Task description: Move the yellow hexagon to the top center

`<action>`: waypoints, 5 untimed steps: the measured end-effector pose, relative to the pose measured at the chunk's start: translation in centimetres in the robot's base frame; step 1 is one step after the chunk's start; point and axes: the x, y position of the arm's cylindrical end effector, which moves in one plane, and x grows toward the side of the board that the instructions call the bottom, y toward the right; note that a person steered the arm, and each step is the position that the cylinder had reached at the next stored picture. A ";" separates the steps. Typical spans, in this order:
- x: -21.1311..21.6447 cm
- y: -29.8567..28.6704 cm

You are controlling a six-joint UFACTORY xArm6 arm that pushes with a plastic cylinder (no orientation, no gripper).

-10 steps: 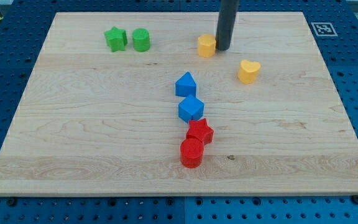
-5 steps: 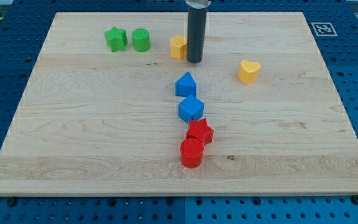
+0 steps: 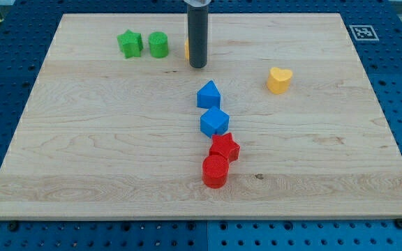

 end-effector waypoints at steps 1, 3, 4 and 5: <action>-0.2 -0.3; -0.3 -0.3; -0.5 -0.3; -0.6 -0.3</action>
